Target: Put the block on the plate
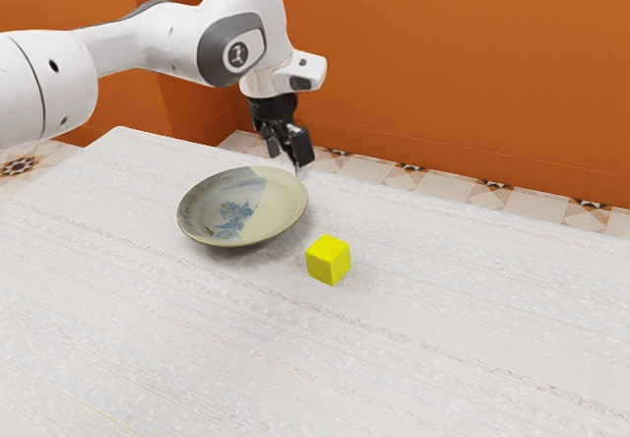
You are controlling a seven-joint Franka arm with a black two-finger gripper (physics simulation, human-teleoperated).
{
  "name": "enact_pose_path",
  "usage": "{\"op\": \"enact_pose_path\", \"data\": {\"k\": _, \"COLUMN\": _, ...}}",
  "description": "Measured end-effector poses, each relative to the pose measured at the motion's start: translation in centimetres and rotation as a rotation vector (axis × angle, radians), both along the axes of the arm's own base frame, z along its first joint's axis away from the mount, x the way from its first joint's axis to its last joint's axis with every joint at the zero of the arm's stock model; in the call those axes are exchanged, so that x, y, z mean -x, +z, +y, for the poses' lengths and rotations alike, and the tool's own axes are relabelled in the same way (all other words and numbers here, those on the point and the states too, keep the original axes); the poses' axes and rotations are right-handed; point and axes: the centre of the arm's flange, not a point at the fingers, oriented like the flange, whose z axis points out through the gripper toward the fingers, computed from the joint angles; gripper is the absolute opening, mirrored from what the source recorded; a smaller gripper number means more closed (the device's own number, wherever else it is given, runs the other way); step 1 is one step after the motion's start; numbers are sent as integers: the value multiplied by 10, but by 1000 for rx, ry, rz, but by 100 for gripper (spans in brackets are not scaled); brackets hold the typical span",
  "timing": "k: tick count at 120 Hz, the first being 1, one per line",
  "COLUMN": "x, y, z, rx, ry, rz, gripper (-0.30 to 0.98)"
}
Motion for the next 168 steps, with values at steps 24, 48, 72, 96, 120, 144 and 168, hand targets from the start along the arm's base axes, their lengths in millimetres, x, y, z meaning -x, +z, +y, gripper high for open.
{"op": "enact_pose_path", "data": {"k": 24, "x": -7, "y": -32, "z": -3, "rx": -13, "ry": -46, "rz": 62, "gripper": 68}}
{"op": "enact_pose_path", "data": {"k": 48, "x": -34, "y": -96, "z": -11, "rx": -6, "ry": -59, "rz": 113, "gripper": 68}}
{"op": "enact_pose_path", "data": {"k": 72, "x": -50, "y": -156, "z": -19, "rx": 59, "ry": -38, "rz": 125, "gripper": 69}}
{"op": "enact_pose_path", "data": {"k": 96, "x": -69, "y": -201, "z": -3, "rx": 95, "ry": 40, "rz": 93, "gripper": 69}}
{"op": "enact_pose_path", "data": {"k": 120, "x": -78, "y": -223, "z": 3, "rx": 115, "ry": 90, "rz": 69, "gripper": 69}}
{"op": "enact_pose_path", "data": {"k": 144, "x": -80, "y": -250, "z": 5, "rx": 118, "ry": 118, "rz": 75, "gripper": 69}}
{"op": "enact_pose_path", "data": {"k": 168, "x": -83, "y": -265, "z": 4, "rx": 117, "ry": 128, "rz": 72, "gripper": 68}}
